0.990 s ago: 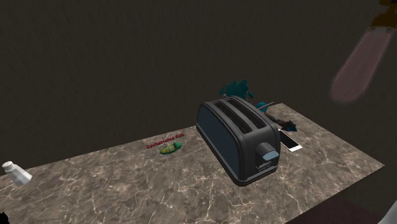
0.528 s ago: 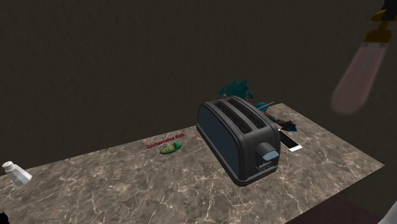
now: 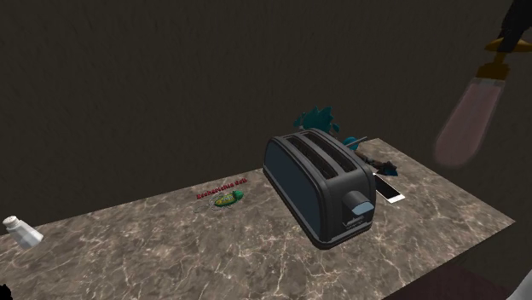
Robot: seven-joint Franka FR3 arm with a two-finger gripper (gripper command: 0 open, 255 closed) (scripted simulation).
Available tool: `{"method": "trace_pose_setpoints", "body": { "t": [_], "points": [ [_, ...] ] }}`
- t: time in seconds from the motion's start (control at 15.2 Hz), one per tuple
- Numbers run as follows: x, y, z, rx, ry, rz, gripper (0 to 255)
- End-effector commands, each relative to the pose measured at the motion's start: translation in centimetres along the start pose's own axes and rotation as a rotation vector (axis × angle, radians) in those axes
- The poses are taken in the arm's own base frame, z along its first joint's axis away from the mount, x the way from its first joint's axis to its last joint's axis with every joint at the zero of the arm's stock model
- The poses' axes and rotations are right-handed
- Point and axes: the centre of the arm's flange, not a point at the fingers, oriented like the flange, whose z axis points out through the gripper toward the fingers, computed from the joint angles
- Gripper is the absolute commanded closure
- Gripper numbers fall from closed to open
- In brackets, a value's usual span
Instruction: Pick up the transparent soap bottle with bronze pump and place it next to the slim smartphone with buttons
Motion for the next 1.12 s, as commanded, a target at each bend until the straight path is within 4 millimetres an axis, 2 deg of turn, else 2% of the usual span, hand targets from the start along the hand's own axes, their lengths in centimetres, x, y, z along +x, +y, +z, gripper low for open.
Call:
{"method": "trace_pose_setpoints", "body": {
  "t": [0.0, 1.06],
  "points": [
    [0.0, -0.1, 1.0, 0.000, 0.001, 0.000, 255],
    [0.0, 0.1, 9.5, 0.000, 0.001, 0.000, 255]
  ]
}}
